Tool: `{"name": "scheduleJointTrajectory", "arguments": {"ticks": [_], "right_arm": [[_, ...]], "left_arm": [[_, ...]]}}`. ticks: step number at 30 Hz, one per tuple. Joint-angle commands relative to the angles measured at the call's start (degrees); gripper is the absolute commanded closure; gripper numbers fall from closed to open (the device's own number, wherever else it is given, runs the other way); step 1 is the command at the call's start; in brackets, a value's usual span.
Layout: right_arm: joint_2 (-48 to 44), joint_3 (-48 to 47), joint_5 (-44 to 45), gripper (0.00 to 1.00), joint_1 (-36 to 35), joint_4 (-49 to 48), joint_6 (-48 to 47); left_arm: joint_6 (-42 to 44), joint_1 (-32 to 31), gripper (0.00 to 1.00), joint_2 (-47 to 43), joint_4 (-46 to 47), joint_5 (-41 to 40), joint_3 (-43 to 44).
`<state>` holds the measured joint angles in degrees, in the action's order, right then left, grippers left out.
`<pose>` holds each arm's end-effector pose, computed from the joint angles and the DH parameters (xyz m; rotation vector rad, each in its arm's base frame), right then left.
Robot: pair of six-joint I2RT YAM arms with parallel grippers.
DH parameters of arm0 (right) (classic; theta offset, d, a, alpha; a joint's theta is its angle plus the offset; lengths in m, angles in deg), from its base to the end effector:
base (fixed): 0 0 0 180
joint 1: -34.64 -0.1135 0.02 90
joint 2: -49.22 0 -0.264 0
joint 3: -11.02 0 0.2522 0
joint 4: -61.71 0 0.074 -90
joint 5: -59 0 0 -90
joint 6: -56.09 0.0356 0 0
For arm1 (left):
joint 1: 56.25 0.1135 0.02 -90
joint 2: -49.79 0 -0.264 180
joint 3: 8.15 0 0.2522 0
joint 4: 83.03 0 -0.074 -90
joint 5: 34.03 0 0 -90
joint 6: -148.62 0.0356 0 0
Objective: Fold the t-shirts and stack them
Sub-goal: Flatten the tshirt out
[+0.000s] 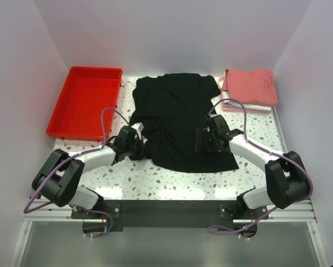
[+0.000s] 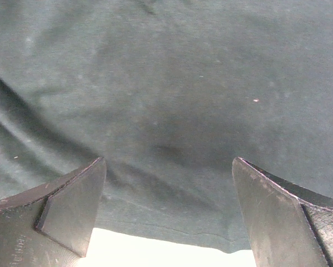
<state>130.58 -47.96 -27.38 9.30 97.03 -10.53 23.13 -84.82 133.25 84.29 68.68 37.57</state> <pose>0.2469 0.1144 0.1859 -0.0206 2.5929 0.2351 0.2234 -0.1306 0.1376 -0.0524 2.5743 -0.7339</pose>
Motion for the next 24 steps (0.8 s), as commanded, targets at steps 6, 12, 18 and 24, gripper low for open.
{"name": "scheduleJointTrajectory", "arguments": {"ticks": [6, 12, 18, 24], "right_arm": [[-2.53, 0.65, 6.22, 0.01, 0.29, 2.25, 0.44], [-2.61, 0.47, 6.75, 0.01, 0.29, 3.22, 0.09], [-4.02, 0.47, 7.63, 0.01, 0.21, 4.10, 0.00], [-5.95, -0.40, 7.81, 0.01, 0.21, 4.28, -0.35]], "left_arm": [[-8.19, -0.07, 1.00, -18.40, -28.73, -10.87, -1.90], [-12.59, -0.07, 1.00, -27.82, -38.43, -7.53, -2.00], [-14.53, -0.07, 1.00, -28.09, -50.73, -9.72, 3.01], [-12.60, -0.07, 0.73, -29.93, -56.54, -9.03, 3.98]]}}
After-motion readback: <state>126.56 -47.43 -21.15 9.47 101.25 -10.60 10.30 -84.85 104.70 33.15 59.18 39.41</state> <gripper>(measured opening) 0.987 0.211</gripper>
